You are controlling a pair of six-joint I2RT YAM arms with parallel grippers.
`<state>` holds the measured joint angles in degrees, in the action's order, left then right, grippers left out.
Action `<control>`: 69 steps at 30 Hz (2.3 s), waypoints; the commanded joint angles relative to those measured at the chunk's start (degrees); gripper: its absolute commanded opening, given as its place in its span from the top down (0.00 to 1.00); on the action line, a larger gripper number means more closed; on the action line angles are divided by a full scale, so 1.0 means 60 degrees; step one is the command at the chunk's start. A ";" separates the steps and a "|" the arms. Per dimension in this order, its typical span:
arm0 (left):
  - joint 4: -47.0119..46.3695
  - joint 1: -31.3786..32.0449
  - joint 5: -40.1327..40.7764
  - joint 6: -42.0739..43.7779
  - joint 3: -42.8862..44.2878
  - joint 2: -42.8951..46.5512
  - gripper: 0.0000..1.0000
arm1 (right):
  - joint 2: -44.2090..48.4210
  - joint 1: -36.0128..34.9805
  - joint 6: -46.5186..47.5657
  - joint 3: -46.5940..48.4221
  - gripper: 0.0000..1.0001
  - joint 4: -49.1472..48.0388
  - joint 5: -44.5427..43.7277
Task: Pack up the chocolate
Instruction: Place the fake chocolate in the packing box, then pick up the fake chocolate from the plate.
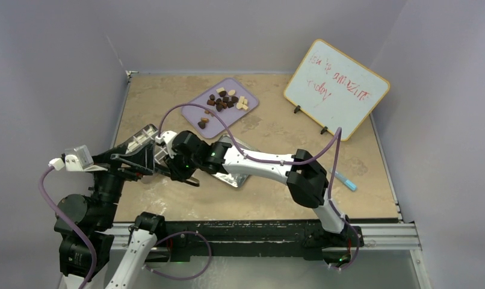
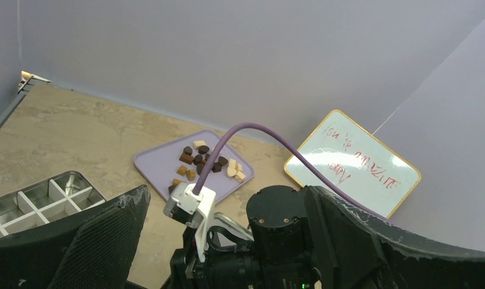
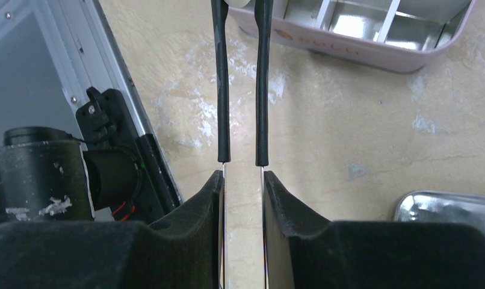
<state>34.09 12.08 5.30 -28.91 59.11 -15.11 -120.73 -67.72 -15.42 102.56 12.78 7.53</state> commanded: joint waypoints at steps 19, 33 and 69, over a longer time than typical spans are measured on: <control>0.0069 -0.0016 -0.0017 -0.0015 0.0124 0.0002 0.01 | -0.1492 -0.0047 -0.0099 0.2300 0.66 0.0562 0.0209; 0.0148 -0.0006 0.0069 0.0100 0.0116 0.0102 0.00 | -0.1684 -0.0044 -0.0140 0.2674 0.59 0.0684 -0.0020; -0.0920 -0.0020 -0.0411 0.0672 -0.2167 -0.0830 0.00 | 0.0790 0.2952 0.1238 0.0302 0.62 0.2139 -0.2345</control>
<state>32.12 12.08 3.25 -27.38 45.36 -19.05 -115.02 -48.34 -10.09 102.06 23.62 -5.93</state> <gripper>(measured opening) 0.996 0.386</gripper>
